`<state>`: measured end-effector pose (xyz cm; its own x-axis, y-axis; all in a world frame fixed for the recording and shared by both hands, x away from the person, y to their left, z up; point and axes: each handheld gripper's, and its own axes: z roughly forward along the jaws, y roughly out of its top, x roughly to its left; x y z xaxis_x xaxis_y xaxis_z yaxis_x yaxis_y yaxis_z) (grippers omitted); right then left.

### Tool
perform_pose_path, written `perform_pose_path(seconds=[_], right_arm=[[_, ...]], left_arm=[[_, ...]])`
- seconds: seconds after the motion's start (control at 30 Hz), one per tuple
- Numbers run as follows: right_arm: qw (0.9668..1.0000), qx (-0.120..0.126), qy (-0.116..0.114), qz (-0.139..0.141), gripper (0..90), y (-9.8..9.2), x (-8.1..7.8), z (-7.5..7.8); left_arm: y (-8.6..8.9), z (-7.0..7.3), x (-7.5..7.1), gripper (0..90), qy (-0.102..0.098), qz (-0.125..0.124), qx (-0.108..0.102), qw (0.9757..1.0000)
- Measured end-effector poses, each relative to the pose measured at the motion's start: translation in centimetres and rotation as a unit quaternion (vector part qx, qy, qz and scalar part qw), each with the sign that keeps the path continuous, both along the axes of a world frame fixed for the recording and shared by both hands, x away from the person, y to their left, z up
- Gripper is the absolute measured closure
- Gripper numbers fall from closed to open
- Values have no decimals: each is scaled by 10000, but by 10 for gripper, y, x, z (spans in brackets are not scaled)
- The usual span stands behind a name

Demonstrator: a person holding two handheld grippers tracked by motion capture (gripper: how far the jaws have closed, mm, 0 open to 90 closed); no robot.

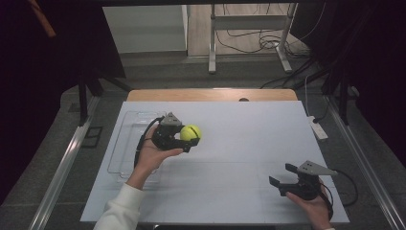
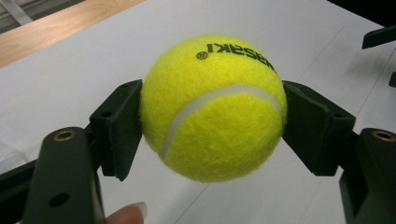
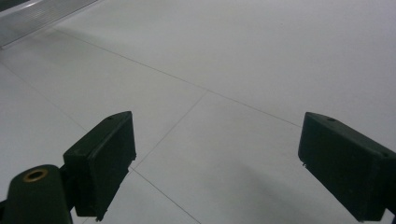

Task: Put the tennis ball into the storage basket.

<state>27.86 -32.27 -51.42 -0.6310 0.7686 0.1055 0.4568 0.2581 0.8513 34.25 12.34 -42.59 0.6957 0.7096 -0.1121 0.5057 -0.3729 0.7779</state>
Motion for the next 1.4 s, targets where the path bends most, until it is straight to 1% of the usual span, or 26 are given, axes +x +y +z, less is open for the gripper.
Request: perform_pose_path(seconds=[0.17,0.4,0.47,0.67,0.73,0.97,1.1,1.27,1.3,1.4], right_arm=[[10000,6,-2,-5,111,0,0,0],[10000,8,-12,-17,112,-1,0,0],[10000,9,-17,-19,113,-1,0,0],[10000,13,-32,-7,112,-1,-1,1],[10000,32,-26,-15,112,-1,-1,1],[10000,20,-41,-23,112,-2,-1,2],[10000,28,-42,-19,112,-2,-1,2],[10000,25,-45,-22,112,-1,-1,2],[10000,25,-45,-22,112,-1,-1,2],[10000,25,-55,-24,112,-2,-1,2]], left_arm=[[3,-2,-1,266,18,43,-46,10000],[8,-1,-2,266,-15,102,-71,9999],[10,0,-2,266,-49,165,-38,9998],[18,0,-4,266,-57,270,-116,9996],[23,0,-4,265,-73,333,-104,9994],[30,0,-6,266,-101,424,-122,9990],[37,-1,-6,266,-127,561,-138,9982],[46,-2,-4,265,-152,726,-101,9972],[46,-2,-4,265,-152,726,-101,9972],[52,-3,-3,266,-171,863,-63,9961]])
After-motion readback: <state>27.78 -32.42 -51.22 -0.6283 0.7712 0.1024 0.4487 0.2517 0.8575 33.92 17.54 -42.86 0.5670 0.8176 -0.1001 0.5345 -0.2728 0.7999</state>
